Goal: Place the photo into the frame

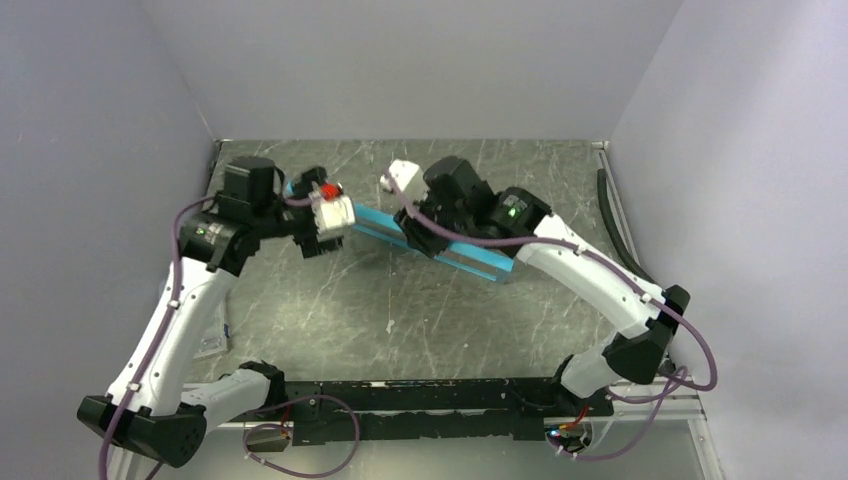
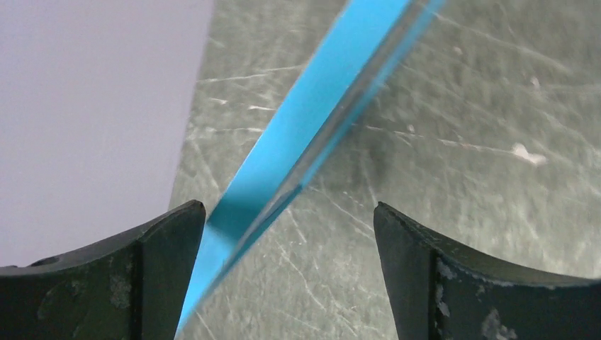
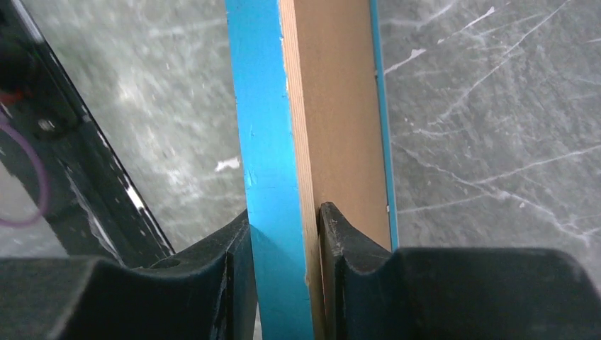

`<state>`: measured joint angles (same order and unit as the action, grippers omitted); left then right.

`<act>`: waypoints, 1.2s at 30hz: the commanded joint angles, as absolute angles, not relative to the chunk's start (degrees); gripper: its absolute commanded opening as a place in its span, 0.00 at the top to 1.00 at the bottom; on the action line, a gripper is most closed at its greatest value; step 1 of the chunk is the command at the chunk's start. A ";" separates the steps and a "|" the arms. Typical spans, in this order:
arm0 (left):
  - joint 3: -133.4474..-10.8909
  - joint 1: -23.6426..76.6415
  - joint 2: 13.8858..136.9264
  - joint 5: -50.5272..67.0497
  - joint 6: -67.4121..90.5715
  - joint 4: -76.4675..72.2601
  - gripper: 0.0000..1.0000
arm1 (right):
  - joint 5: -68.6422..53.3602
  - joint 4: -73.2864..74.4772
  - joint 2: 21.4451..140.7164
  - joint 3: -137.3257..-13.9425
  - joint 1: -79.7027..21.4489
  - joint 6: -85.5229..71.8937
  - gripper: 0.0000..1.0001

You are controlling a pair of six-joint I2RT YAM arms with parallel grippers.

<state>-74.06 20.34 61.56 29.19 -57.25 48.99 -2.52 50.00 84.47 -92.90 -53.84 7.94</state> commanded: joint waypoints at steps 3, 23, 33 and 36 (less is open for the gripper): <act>-87.36 5.36 67.39 41.49 -35.48 46.12 0.06 | -21.83 45.70 91.04 -105.22 -39.26 -6.54 0.65; -89.05 -6.86 81.81 43.20 -23.52 56.02 0.06 | -42.60 22.64 96.79 -84.39 -9.93 -29.67 0.71; -80.75 -7.48 81.90 42.63 -21.78 52.48 0.06 | -43.71 5.13 89.60 -62.27 -7.56 -36.15 0.73; -79.02 -7.57 82.10 42.09 -21.57 52.13 0.06 | -43.39 -0.40 88.09 -56.94 -7.56 -37.70 0.74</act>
